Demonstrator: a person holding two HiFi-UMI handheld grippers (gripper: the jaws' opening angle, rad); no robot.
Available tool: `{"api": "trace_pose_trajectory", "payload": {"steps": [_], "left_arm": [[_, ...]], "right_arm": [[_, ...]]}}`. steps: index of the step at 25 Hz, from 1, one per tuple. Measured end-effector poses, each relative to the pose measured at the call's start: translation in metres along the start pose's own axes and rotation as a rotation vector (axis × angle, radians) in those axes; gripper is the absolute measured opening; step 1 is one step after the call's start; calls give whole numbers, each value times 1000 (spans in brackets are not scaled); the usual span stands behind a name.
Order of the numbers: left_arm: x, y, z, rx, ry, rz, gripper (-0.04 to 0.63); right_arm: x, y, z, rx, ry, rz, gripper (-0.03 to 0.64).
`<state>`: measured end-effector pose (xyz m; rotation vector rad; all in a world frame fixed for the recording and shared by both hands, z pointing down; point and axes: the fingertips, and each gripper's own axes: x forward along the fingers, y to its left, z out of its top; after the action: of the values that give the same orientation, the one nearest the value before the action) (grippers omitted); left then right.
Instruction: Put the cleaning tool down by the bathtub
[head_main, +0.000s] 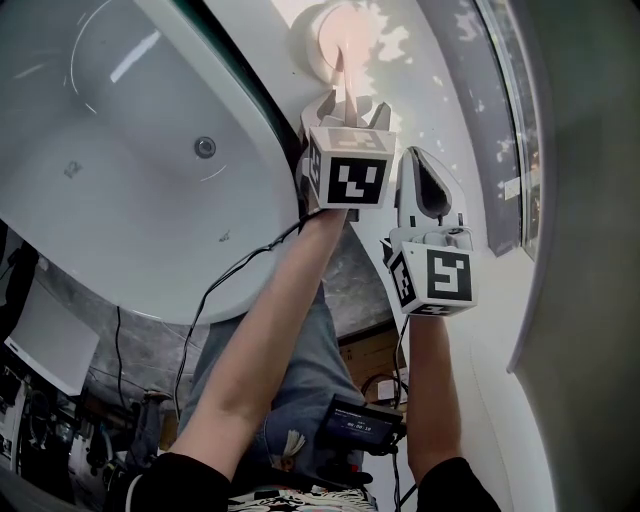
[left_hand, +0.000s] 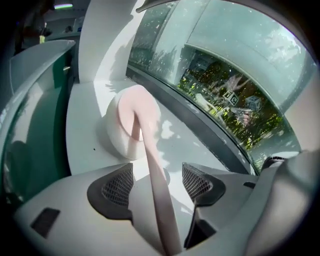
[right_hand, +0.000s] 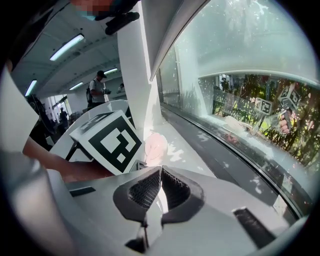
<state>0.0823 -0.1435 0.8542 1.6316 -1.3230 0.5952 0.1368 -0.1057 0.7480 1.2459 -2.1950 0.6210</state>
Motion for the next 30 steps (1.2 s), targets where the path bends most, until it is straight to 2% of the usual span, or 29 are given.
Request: {"api": "trace_pose_trajectory", "payload": {"steps": [3, 9, 13, 19, 20, 21, 22, 23, 26, 28, 30], "left_arm": [[-8, 4, 5, 21, -36, 38, 295], [-32, -5, 18, -3, -100, -4, 295], [-51, -13, 29, 11, -152, -34, 295], [-65, -9, 36, 24, -181, -50, 288], [-68, -9, 38, 35, -196, -50, 275], [-72, -8, 39, 45, -210, -42, 192], [-75, -8, 40, 56, -220, -36, 67], [-77, -10, 39, 68, -224, -44, 29], [-83, -19, 37, 44, -209, -111, 15], [-86, -18, 37, 21, -197, -119, 15], [-95, -17, 41, 47, -204, -123, 15]], "right_arm": [[-1, 1, -1, -1, 2, -1, 26], [-7, -1, 7, 32, -30, -9, 26], [-12, -2, 12, 35, -42, -22, 26], [-13, 1, 17, 37, -54, -33, 26], [-14, 3, 18, 36, -56, -34, 26], [-15, 5, 18, 34, -58, -35, 26], [-16, 7, 18, 33, -60, -36, 26], [-18, 9, 18, 32, -61, -38, 26], [-23, 13, 19, 36, -63, -46, 26], [-26, 15, 22, 45, -68, -51, 26], [-30, 18, 27, 38, -71, -55, 26]]}}
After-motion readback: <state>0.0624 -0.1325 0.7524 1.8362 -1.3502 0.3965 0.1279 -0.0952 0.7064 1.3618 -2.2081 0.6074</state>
